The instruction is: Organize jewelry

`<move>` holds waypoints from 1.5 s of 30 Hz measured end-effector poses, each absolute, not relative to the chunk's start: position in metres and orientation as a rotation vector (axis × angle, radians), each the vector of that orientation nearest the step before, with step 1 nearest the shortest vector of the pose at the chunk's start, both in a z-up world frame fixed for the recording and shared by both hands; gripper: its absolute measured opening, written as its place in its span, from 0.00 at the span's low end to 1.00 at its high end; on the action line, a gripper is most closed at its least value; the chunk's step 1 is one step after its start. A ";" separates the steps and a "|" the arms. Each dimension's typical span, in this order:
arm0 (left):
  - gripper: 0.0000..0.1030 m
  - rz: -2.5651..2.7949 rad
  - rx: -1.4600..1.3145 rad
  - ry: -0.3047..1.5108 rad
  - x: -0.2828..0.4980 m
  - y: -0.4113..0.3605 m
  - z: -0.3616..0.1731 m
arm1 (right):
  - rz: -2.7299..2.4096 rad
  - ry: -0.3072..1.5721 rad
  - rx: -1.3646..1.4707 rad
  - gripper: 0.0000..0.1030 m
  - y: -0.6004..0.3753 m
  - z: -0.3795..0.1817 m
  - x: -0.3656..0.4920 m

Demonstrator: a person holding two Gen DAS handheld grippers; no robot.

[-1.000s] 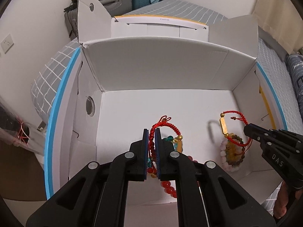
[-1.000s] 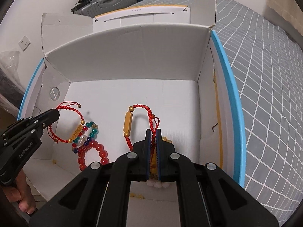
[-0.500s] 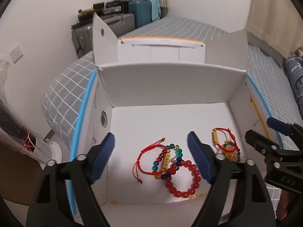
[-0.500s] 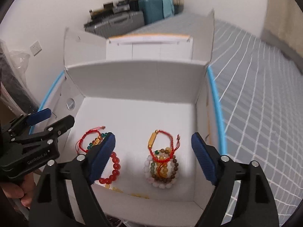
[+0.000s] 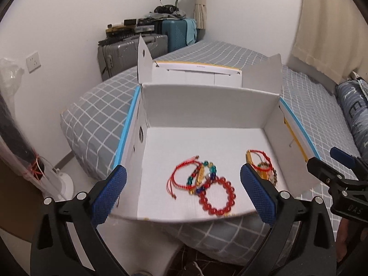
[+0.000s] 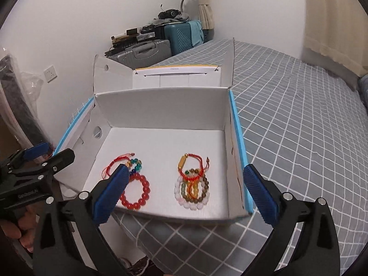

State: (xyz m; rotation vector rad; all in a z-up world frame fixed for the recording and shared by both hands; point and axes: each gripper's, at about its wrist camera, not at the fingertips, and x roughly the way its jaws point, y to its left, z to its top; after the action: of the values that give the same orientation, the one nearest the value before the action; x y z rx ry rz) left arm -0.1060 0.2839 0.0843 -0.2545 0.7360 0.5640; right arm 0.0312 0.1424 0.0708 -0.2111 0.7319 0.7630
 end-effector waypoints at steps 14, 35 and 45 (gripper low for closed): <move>0.94 0.578 -0.220 0.734 -0.153 0.257 0.074 | 0.738 0.701 -0.216 0.93 0.118 0.061 -0.016; 0.94 0.578 -0.210 0.740 -0.162 0.253 0.064 | 0.709 0.711 -0.234 0.93 0.117 0.051 -0.029; 0.94 0.573 -0.203 0.746 -0.158 0.249 0.060 | 0.711 0.719 -0.241 0.93 0.119 0.048 -0.026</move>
State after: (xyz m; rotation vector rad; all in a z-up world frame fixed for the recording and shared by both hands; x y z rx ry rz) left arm -0.1575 0.2490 0.0603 -0.2034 0.7465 0.5731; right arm -0.0255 0.1186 0.0477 -0.2410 0.7187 0.7113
